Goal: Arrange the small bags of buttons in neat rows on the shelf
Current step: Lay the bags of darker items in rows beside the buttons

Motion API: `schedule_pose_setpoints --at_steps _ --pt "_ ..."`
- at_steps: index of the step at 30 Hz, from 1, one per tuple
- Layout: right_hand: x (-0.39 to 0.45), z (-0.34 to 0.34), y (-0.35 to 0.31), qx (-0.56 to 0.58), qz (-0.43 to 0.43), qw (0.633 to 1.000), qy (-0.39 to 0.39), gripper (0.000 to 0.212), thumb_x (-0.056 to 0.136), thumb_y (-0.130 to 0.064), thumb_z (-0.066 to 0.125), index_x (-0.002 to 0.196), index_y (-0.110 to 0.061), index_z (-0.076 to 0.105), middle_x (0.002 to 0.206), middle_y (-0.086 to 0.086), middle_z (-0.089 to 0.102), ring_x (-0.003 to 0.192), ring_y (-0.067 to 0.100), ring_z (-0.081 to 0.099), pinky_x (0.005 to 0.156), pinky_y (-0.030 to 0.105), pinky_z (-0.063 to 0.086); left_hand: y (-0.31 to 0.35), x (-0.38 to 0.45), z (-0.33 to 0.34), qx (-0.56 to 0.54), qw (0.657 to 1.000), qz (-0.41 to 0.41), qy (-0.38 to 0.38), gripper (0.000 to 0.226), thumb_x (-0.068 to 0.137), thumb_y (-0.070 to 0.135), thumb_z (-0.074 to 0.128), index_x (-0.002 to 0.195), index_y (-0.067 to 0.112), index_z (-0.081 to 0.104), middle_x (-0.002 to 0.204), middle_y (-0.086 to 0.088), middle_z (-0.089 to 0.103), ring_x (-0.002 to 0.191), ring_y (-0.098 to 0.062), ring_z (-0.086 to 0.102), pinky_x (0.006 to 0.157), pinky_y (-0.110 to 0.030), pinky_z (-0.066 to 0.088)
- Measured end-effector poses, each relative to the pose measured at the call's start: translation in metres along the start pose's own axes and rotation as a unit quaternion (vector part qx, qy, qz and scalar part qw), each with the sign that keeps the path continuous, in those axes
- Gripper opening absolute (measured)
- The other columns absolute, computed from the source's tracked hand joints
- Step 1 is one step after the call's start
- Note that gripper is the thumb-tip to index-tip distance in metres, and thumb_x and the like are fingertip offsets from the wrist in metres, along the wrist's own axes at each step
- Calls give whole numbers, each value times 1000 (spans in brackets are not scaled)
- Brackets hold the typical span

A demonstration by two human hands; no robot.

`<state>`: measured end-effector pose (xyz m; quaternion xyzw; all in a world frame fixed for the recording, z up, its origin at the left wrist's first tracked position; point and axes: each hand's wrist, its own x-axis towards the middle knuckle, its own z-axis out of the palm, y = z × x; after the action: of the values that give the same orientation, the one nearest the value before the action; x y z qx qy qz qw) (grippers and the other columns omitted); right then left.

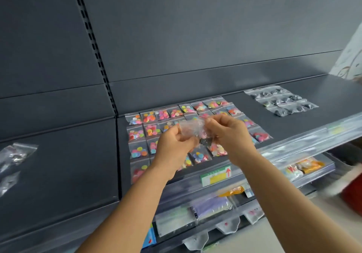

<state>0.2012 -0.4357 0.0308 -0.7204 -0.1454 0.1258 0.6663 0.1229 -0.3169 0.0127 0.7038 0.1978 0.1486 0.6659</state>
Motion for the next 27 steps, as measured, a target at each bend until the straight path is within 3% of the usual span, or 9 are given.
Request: schedule_pose_setpoints --at_steps 5,8,11,14,18,22,27 --pt "9 -80 4 47 65 996 -33 18 87 -17 65 85 0 65 71 7 65 63 14 61 61 24 51 11 8 83 -22 999 6 22 21 82 9 70 95 24 63 87 7 73 81 -12 69 75 -29 55" --pt "17 -124 6 81 69 994 -10 13 87 -13 64 80 -2 67 72 11 63 64 17 59 61 26 50 17 14 132 -21 1000 4 9 17 82 10 69 93 22 64 85 6 73 75 -10 68 66 -25 53" --pt "26 -166 8 91 63 994 18 15 88 -12 62 80 0 67 75 16 62 68 24 57 64 31 52 23 18 172 -35 999 -5 -6 5 88 14 64 90 17 67 86 -3 74 77 -17 68 70 -31 57" --pt "35 -200 11 91 67 993 35 15 88 -11 62 78 -2 68 74 12 62 68 20 59 64 29 57 29 24 205 -45 999 -17 -7 17 94 18 55 88 11 69 87 -7 73 76 -17 67 66 -26 57" --pt "53 -233 19 69 68 994 59 18 89 -13 61 73 -7 68 72 8 60 66 15 61 75 36 56 29 44 236 -4 1000 -27 -7 22 93 27 56 84 17 73 86 -5 74 84 -28 67 76 -40 54" --pt "73 -255 28 39 59 993 91 17 90 -13 61 76 -4 67 66 5 58 53 8 59 57 21 51 29 67 253 30 999 -25 -11 19 91 32 59 87 20 73 83 0 70 74 -19 58 63 -29 47" --pt "104 -282 35 -51 62 989 126 25 88 -20 61 78 2 66 67 10 59 65 22 51 66 37 46 32 99 274 56 998 -6 -40 11 91 20 61 85 19 70 80 3 73 78 -11 67 70 -22 54"
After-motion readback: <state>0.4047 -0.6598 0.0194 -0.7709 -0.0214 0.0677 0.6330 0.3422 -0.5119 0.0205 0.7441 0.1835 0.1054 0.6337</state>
